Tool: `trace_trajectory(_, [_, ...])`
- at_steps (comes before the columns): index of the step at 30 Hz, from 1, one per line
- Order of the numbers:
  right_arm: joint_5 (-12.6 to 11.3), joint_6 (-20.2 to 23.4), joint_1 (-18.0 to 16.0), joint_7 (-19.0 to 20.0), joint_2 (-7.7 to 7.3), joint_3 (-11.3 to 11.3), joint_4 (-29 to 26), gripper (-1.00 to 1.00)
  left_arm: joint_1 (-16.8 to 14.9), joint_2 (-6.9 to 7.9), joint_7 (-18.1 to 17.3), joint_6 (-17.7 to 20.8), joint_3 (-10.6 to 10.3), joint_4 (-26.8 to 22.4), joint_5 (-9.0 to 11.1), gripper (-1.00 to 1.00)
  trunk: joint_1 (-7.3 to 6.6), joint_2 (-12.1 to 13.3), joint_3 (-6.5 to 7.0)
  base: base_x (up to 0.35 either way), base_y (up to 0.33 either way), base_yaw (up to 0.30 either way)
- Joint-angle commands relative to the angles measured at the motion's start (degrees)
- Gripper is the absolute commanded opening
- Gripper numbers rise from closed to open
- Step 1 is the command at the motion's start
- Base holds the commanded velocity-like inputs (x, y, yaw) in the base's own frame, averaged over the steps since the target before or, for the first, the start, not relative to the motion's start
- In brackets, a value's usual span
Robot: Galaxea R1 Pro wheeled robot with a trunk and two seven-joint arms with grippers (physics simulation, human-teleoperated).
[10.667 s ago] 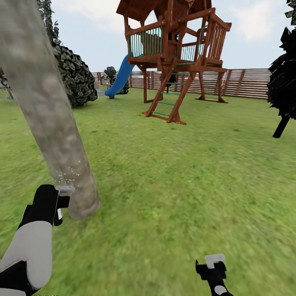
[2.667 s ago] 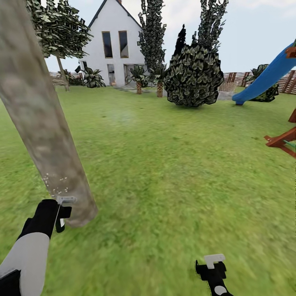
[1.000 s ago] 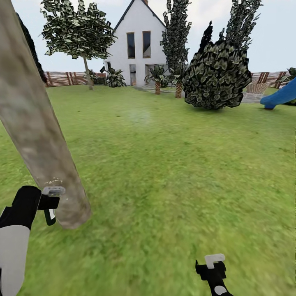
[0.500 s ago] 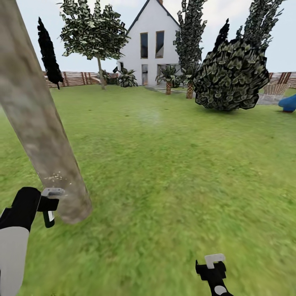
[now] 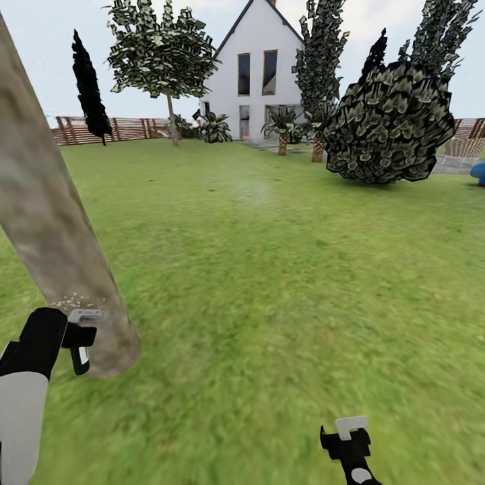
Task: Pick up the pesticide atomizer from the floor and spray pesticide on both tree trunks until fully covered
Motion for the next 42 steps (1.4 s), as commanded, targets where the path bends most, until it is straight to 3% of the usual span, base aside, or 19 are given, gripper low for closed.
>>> trace_trajectory(1, [0.6, -0.2, -0.1, -0.1, 0.02, -0.5, 0.1, 1.0, 0.0, 0.04, -0.5, 0.0, 0.2, 0.2, -0.5, -1.0, 0.01, 0.0, -0.05, 0.241, -0.173, 0.0])
trace_trajectory(7, [0.6, -0.2, -0.1, -0.1, 0.02, -0.5, 0.1, 1.0, 0.2, 0.23, -0.4, -1.4, 0.6, 6.6, -0.2, -1.0, 0.01, 0.0, -0.05, 0.174, -0.121, 0.179])
trace_trajectory(10, [0.6, -0.2, 0.0, -0.1, 0.02, -0.5, 0.1, 1.0, 0.3, 0.37, -0.2, -5.8, 1.0, 8.9, -0.2, -1.0, 0.01, 0.0, -0.05, 0.01, -0.006, 0.276])
trace_trajectory(11, [0.6, -0.2, -0.1, -0.1, 0.02, -0.4, 0.1, 1.0, 0.6, 0.41, -0.1, -6.2, 1.6, 9.2, -0.1, -1.0, 0.01, 0.0, -0.05, 0.002, -0.001, 0.278])
trace_trajectory(13, [0.7, -0.2, 0.0, -0.1, 0.02, -0.4, 0.1, 1.0, 1.1, 0.41, -0.1, -8.3, 4.7, 9.7, -0.1, -1.0, 0.01, 0.0, -0.05, 0.001, 0.0, 0.278])
trace_trajectory(14, [0.7, -0.2, -0.1, -0.1, 0.02, -0.4, 0.1, 1.0, 1.3, 0.34, 1.4, -13.7, 7.5, 12.5, -0.1, -1.0, 0.01, 0.0, -0.05, 0.0, 0.0, 0.278])
trace_trajectory(15, [0.7, -0.2, -0.1, -0.1, 0.02, -0.4, 0.1, 1.0, 1.3, 0.1, 6.1, -15.6, 8.4, 15.5, 0.1, -1.0, 0.01, 0.0, -0.05, 0.0, 0.0, 0.221])
trace_trajectory(19, [0.6, -0.2, -0.1, -0.1, 0.02, -0.4, 0.1, 1.0, 1.3, -1.47, 10.5, -17.3, 9.0, 20.0, 0.8, -1.0, 0.01, 0.0, -0.05, 0.0, 0.0, 0.055])
trace_trajectory(24, [0.7, -0.2, 0.0, -0.1, 0.02, -0.4, 0.2, 1.0, 1.4, -4.24, 12.5, -20.7, 9.0, 20.3, 0.8, -1.0, 0.01, 0.0, -0.05, 0.06, -0.04, 0.001])
trace_trajectory(28, [0.7, -0.2, 0.0, -0.1, 0.03, -0.4, 0.1, 1.0, 1.3, -4.18, 14.0, -20.8, 9.1, 19.3, 0.8, -1.0, 0.01, 0.0, -0.05, 0.145, -0.211, 0.0])
trace_trajectory(31, [0.7, -0.2, -0.1, -0.1, 0.02, -0.4, 0.1, 1.0, 1.6, -3.81, 14.2, -20.9, 13.1, 18.8, 0.8, -1.0, 0.01, 0.0, -0.05, -0.058, -0.267, 0.006])
trace_trajectory(34, [0.7, -0.2, 0.0, -0.2, 0.02, -0.4, 0.1, 1.0, 1.7, -4.11, 14.2, -20.9, 14.5, 18.8, 0.9, -1.0, 0.01, 0.0, -0.05, -0.024, -0.27, 0.179])
trace_trajectory(42, [0.7, -0.2, -0.1, -0.2, 0.04, -0.4, 0.1, 1.0, 1.7, -4.37, 14.2, -21.0, 14.9, 18.7, 0.9, -1.0, 0.01, 0.0, -0.05, 0.187, -0.212, 0.274])
